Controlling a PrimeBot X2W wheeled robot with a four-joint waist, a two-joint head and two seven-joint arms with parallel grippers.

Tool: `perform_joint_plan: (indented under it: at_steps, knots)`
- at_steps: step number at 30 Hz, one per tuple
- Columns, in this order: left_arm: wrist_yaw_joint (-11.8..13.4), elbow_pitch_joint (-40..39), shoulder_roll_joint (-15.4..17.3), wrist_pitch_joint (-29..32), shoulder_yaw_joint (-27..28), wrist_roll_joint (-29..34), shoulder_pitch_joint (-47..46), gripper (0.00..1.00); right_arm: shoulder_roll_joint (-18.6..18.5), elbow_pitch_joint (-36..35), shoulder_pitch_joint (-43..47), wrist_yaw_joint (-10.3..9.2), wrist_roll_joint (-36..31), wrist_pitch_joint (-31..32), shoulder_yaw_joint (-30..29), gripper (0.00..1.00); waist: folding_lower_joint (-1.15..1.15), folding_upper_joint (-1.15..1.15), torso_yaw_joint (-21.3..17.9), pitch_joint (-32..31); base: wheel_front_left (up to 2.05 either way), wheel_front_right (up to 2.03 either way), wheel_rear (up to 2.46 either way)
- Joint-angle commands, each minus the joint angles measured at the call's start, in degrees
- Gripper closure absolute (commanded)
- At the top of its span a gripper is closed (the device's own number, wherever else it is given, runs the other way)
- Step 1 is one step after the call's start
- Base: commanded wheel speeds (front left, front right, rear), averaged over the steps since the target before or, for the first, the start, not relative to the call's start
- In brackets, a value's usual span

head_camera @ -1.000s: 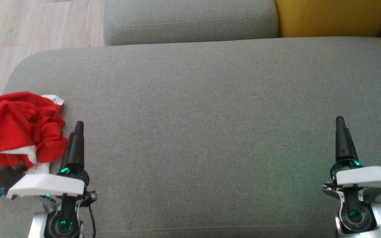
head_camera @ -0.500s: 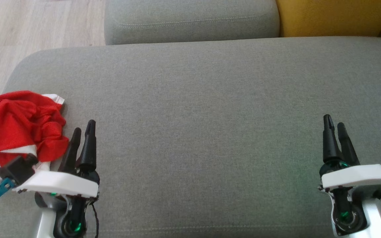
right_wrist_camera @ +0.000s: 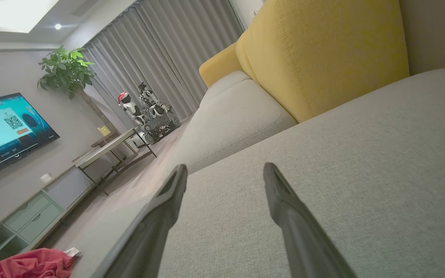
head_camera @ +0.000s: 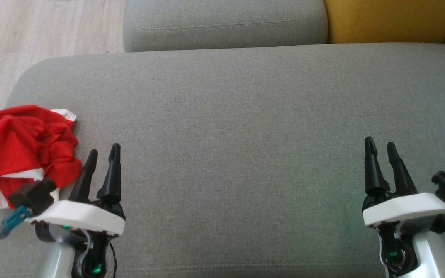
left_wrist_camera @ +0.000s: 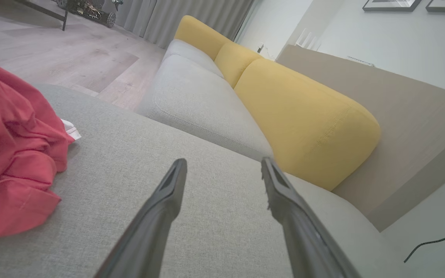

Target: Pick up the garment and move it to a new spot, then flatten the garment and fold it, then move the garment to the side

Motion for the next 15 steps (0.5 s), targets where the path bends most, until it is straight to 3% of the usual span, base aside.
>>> perform_joint_plan:
  at_steps: [1,15]
  knots:
    - [0.23,-1.87,1.36,-0.78,0.73,1.97,-2.59,0.00,-0.34,-1.78,-2.73,-0.03,-2.10,-0.67,1.09,0.00,0.00,0.00,0.01,0.00,0.00,0.00,0.00]
    - [1.15,-1.74,2.35,-3.13,-0.59,11.10,-1.76,0.00,0.56,-1.23,-2.36,-0.03,-12.95,-0.95,1.14,0.00,0.00,0.00,0.14,0.22,0.00,0.00,0.00]
